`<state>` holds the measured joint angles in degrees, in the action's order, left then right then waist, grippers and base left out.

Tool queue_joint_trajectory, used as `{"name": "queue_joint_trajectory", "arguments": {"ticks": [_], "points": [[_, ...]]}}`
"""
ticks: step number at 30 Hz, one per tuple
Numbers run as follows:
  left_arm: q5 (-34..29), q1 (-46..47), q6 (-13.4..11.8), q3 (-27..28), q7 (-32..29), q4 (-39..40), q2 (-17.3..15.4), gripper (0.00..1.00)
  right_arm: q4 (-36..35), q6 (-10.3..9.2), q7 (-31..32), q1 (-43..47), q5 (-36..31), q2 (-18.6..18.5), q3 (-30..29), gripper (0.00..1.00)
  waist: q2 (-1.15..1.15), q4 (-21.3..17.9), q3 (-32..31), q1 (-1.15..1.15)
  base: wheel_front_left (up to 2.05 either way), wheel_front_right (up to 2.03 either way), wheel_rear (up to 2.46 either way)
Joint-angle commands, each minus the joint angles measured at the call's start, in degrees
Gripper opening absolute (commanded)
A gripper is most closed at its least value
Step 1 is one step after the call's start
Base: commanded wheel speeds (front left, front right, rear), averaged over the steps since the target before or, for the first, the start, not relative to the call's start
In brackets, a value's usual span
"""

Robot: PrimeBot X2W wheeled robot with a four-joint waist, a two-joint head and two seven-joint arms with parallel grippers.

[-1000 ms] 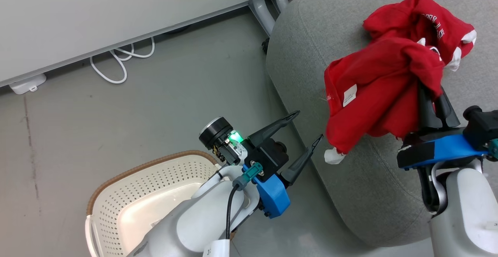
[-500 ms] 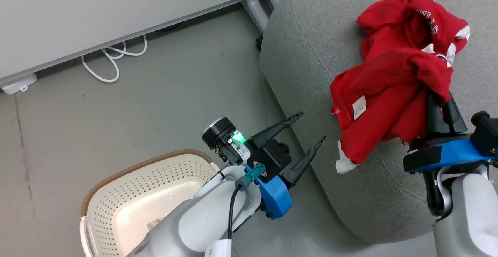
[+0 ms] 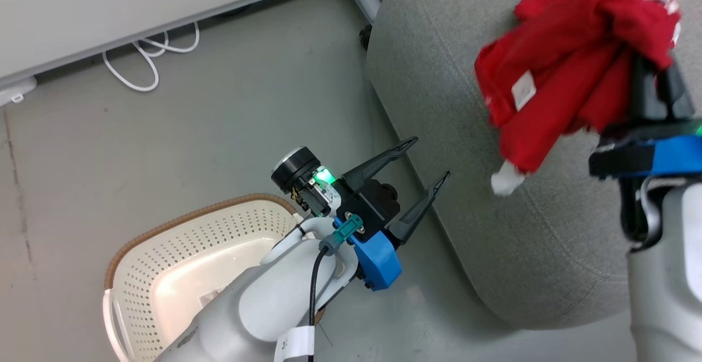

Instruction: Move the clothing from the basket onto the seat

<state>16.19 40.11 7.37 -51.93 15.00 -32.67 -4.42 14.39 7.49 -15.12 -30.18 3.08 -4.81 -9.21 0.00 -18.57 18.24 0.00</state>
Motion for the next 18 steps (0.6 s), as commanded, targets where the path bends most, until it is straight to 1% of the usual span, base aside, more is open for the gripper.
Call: {"name": "queue_joint_trajectory", "arguments": {"ticks": [1,3,6,8,13,18], "points": [[-0.38,0.82,-0.23,0.32,0.28,0.24,-0.48,1.00,-0.66,0.01,-0.04,-2.33,0.35,-0.72,-0.21,0.00,0.00,-0.04,1.39,0.00,0.00,0.00,0.00],[-0.78,1.64,-0.22,0.39,0.28,0.42,-0.80,1.00,-1.82,0.01,-0.04,-5.41,0.38,-1.26,-0.80,0.00,0.00,0.07,2.89,0.00,0.00,0.00,0.00],[-1.32,2.72,-0.19,0.50,0.27,0.87,-1.32,1.00,-3.41,0.01,-0.04,-10.74,0.92,-3.06,-3.13,0.00,0.00,0.49,5.73,0.00,0.00,0.00,0.00],[-1.81,4.36,-0.17,0.71,0.28,1.26,-2.19,1.00,-5.15,0.01,-0.03,-16.32,1.39,-5.37,-7.10,0.00,0.00,1.09,8.99,0.00,0.00,0.00,0.00],[-2.81,7.43,-0.16,0.89,0.27,2.11,-3.58,1.00,-7.15,0.01,-0.03,-23.66,1.93,-9.71,-15.74,0.00,0.00,1.95,14.20,0.00,0.00,0.00,0.00],[-3.62,9.62,-0.25,0.95,0.26,2.66,-4.12,1.00,-5.21,0.01,-0.03,-27.55,3.14,-15.54,-22.84,0.00,0.00,2.59,18.50,0.00,0.00,0.00,0.00]]}}
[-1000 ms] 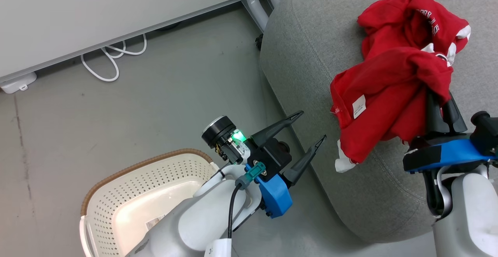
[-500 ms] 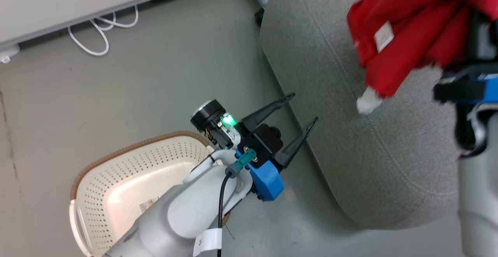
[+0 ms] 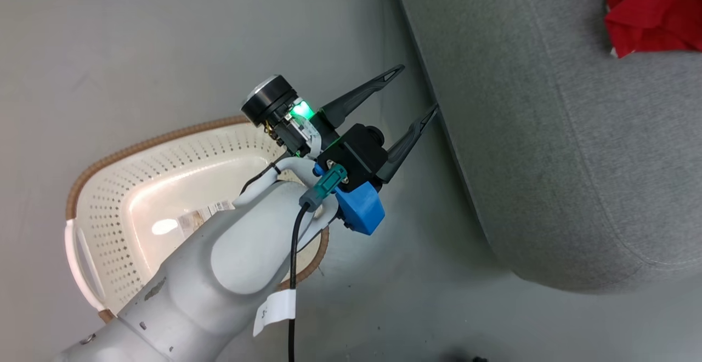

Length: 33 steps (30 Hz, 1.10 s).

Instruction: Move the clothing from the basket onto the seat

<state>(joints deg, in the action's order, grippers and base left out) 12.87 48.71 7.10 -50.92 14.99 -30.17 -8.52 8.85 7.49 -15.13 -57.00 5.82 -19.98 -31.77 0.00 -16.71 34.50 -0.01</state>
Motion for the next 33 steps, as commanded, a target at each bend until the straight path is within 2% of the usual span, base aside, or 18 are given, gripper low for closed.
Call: {"name": "queue_joint_trajectory", "arguments": {"ticks": [1,6,14,27,28,29,30,33], "points": [[-0.35,1.35,0.02,-0.13,0.27,0.22,-0.08,1.00,1.25,0.01,-0.01,-0.54,0.40,-1.44,-1.13,0.00,0.00,0.88,2.93,0.01,0.00,0.00,0.00],[-0.81,2.06,-0.10,-0.36,0.24,0.46,-1.11,1.00,7.38,0.01,-0.01,2.09,-0.17,-3.49,-1.73,0.00,0.00,0.72,5.45,0.01,0.00,0.00,0.00],[-0.85,3.04,-0.08,-0.85,0.18,1.12,-1.67,1.00,17.15,0.01,-0.01,4.70,-0.93,-0.14,-2.95,0.00,0.00,0.90,7.74,0.01,0.00,0.00,0.00],[-0.56,3.83,-0.27,-2.07,0.19,0.87,-1.10,1.00,26.09,0.01,-0.02,6.85,-3.24,2.70,-1.01,0.00,0.00,2.38,8.78,0.01,0.00,0.00,0.00],[-0.46,3.81,-0.33,-2.10,0.20,0.80,-1.10,1.00,26.21,0.01,-0.01,6.77,-3.22,2.66,-1.06,0.04,0.00,2.40,8.69,0.01,0.00,0.00,0.00],[-0.37,3.80,-0.40,-2.13,0.20,0.73,-1.06,1.00,26.03,0.01,-0.01,6.72,-3.00,2.63,-1.20,0.47,0.00,2.42,8.56,0.01,0.00,0.00,0.00],[-0.32,3.75,-0.44,-2.15,0.21,0.67,-1.01,1.00,25.40,0.01,-0.02,6.93,-2.62,2.85,-1.19,1.00,0.00,2.44,8.33,0.01,0.00,0.00,0.00],[-0.09,3.28,-0.61,-2.09,0.23,0.55,-0.72,1.00,23.62,0.01,-0.01,9.45,-2.56,3.12,-1.25,1.00,0.00,2.49,7.24,0.01,0.00,0.00,0.00]]}}
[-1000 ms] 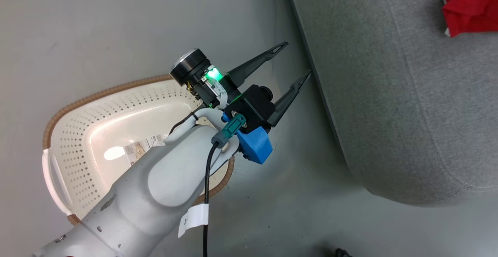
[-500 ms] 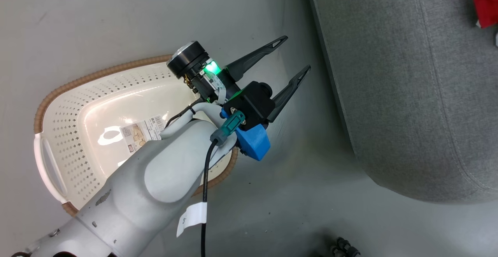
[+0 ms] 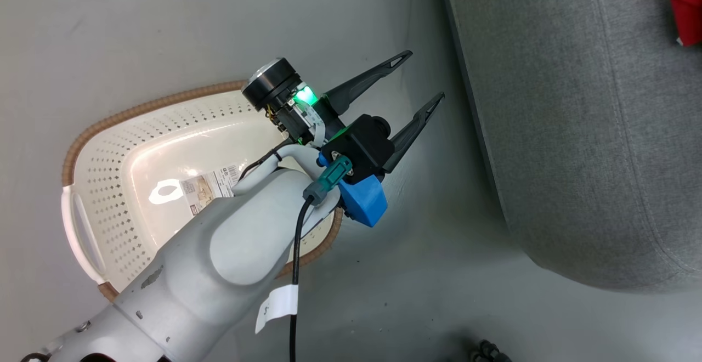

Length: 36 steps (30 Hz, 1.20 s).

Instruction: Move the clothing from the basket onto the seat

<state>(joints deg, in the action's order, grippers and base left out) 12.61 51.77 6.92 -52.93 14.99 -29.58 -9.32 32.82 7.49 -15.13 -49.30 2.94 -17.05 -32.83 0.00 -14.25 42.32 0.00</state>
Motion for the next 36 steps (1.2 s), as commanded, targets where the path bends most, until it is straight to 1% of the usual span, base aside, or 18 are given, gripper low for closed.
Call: {"name": "queue_joint_trajectory", "arguments": {"ticks": [1,3,11,14,20,25,28,29,30,31,32,33,36], "points": [[0.33,-0.07,-0.48,-0.02,0.24,-0.03,0.27,1.00,-1.42,0.01,-0.01,2.78,0.38,0.52,-0.56,1.00,0.00,0.05,-1.15,0.00,0.00,0.00,0.00],[0.53,-0.73,-0.54,0.25,0.25,0.31,0.45,1.00,-3.42,0.01,-0.02,4.97,0.81,1.60,-0.68,1.00,0.00,-0.02,-2.43,0.00,0.00,0.00,0.00],[1.89,-4.48,-1.43,2.26,0.27,1.25,1.09,1.00,-11.55,0.01,-0.01,16.67,-1.21,5.33,2.38,1.00,0.00,-0.13,-9.25,0.00,0.00,0.00,0.00],[2.27,-6.24,-1.69,3.27,0.27,1.39,1.45,1.00,-13.75,0.01,-0.02,19.98,-2.08,5.95,4.46,1.00,0.00,0.13,-12.18,0.00,0.00,0.00,0.00],[3.03,-10.13,-2.54,6.27,0.28,2.49,1.96,1.00,-17.93,0.01,-0.02,24.38,-1.60,6.65,8.83,1.00,0.00,1.31,-17.56,0.00,0.00,0.00,0.00],[3.39,-13.66,-3.75,10.42,0.27,4.50,1.93,1.00,-20.49,0.01,-0.01,26.26,-1.34,6.87,12.96,1.00,0.00,3.30,-21.87,0.00,0.00,0.00,0.00],[2.94,-17.00,-5.14,15.32,0.28,7.21,1.50,1.00,-21.65,0.01,-0.01,27.23,-0.97,7.19,16.42,1.00,0.00,5.28,-25.03,0.00,0.00,0.00,0.00],[2.94,-17.00,-5.14,15.32,0.28,7.21,1.50,1.00,-21.65,0.01,-0.01,27.23,-0.97,7.19,16.42,1.00,0.00,5.28,-25.03,0.00,0.00,0.00,0.00],[2.53,-18.80,-5.82,17.93,0.27,8.60,1.40,1.00,-21.87,0.01,-0.01,27.92,-0.89,7.43,17.97,1.00,0.00,6.39,-26.55,0.00,0.00,0.00,0.00],[2.53,-18.80,-5.82,17.93,0.27,8.60,1.40,1.00,-21.87,0.01,-0.01,27.92,-0.89,7.43,17.97,1.00,0.00,6.39,-26.55,0.00,0.00,0.00,0.00],[2.14,-20.64,-6.28,20.53,0.27,9.98,1.35,1.00,-21.72,0.01,-0.01,28.26,-0.75,7.57,19.33,1.00,0.00,7.48,-28.00,0.00,0.00,0.00,0.00],[2.14,-20.64,-6.28,20.53,0.27,9.98,1.35,1.00,-21.72,0.01,-0.01,28.26,-0.75,7.57,19.33,1.00,0.00,7.48,-28.00,0.00,0.00,0.00,0.00],[1.21,-23.55,-6.79,24.32,0.27,11.90,1.18,1.00,-21.71,0.01,-0.01,29.20,-0.42,8.12,21.18,1.00,0.00,8.94,-29.97,0.00,0.00,0.00,0.00]]}}
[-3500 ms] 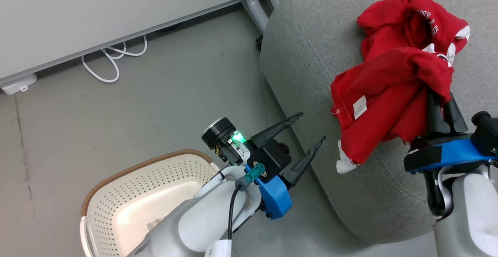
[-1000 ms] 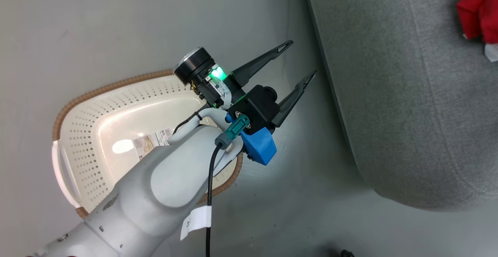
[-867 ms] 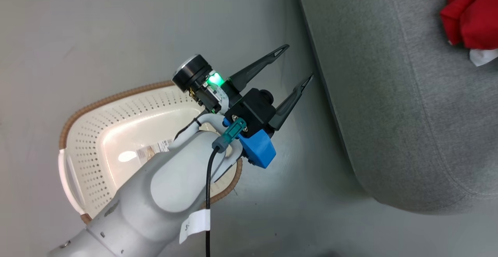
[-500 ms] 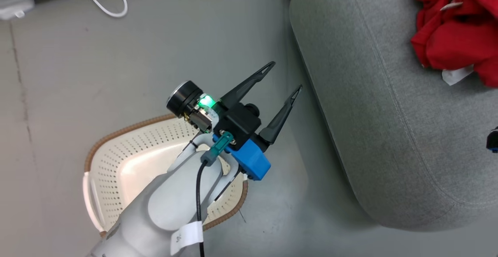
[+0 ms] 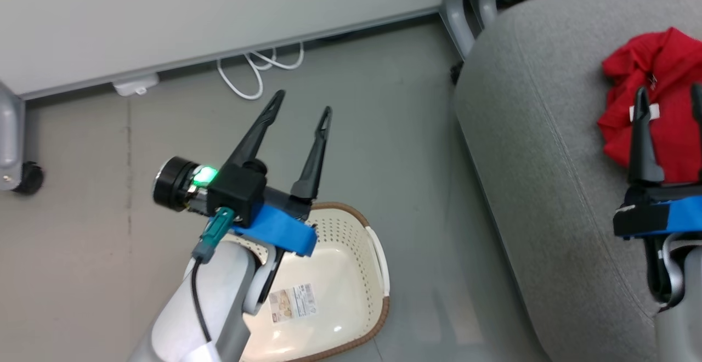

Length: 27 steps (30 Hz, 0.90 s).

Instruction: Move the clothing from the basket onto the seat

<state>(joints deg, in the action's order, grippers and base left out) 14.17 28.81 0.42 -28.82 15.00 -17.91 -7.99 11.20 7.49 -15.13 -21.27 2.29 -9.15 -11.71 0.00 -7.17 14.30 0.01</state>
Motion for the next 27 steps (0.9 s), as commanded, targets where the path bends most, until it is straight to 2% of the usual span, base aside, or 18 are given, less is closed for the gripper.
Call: {"name": "queue_joint_trajectory", "arguments": {"ticks": [1,15,27], "points": [[-0.64,-1.52,-0.34,1.34,0.26,0.82,-0.12,1.00,0.07,0.01,-0.01,1.52,0.30,0.33,0.48,1.00,0.00,2.44,-2.63,-0.01,0.00,0.00,0.00],[-4.91,-13.08,-0.39,15.04,0.22,5.27,1.34,1.00,1.36,0.01,-0.01,5.78,1.10,2.22,6.11,1.00,0.00,8.38,-9.25,-0.01,0.00,0.00,0.00],[-7.29,-20.85,2.16,21.81,0.22,5.79,3.34,1.00,2.29,0.01,-0.01,11.01,1.95,4.02,8.21,1.00,0.00,10.34,-12.69,-0.01,0.00,0.00,0.00]]}}
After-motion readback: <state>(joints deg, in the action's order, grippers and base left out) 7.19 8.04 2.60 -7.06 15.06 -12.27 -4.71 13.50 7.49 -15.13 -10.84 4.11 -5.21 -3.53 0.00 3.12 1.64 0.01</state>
